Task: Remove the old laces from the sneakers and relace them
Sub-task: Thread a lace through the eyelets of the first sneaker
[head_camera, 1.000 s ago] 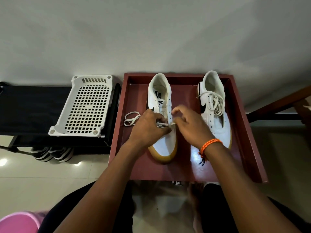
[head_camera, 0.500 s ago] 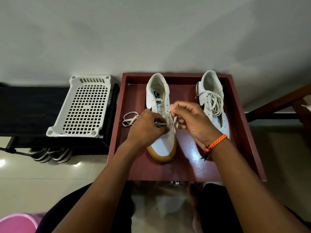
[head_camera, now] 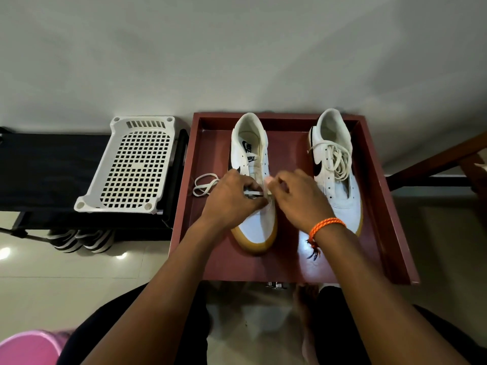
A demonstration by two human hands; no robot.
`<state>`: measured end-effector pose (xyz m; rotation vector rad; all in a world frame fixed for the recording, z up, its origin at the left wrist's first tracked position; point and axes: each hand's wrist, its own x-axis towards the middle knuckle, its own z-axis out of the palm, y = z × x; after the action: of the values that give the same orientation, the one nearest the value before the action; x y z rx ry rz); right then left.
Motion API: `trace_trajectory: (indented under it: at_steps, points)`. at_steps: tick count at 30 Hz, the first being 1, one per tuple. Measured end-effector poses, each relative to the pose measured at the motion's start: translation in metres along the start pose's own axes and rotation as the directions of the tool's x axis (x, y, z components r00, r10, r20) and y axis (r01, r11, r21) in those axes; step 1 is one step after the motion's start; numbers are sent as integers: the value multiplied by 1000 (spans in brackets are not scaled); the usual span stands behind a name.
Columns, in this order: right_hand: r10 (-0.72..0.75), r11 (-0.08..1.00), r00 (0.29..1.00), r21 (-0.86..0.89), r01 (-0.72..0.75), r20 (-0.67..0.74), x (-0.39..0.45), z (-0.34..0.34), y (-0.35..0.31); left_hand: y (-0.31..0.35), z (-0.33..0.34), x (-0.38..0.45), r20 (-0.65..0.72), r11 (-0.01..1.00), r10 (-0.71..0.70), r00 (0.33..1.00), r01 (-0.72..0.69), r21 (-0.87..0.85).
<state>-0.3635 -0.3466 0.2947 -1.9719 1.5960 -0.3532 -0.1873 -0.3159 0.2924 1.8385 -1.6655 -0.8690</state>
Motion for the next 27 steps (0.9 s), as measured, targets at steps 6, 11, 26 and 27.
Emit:
trace_trajectory:
  at_steps: [6, 11, 26, 27]
  points:
    - [-105, 987, 993, 129, 98, 56, 4, 2, -2, -3, 2, -2, -20, 994, 27, 999, -24, 109]
    - [-113, 649, 993, 758, 61, 16, 3, -26, -17, -3, -1, -4, -44, 964, 51, 998, -37, 263]
    - [35, 993, 996, 108, -44, 86, 2, -11, 12, -3, -17, -4, -64, 971, 34, 997, -17, 240]
    - [33, 999, 994, 31, -37, 103, 0, -8, 11, -7, -18, -2, -53, 967, -22, 998, 34, 254]
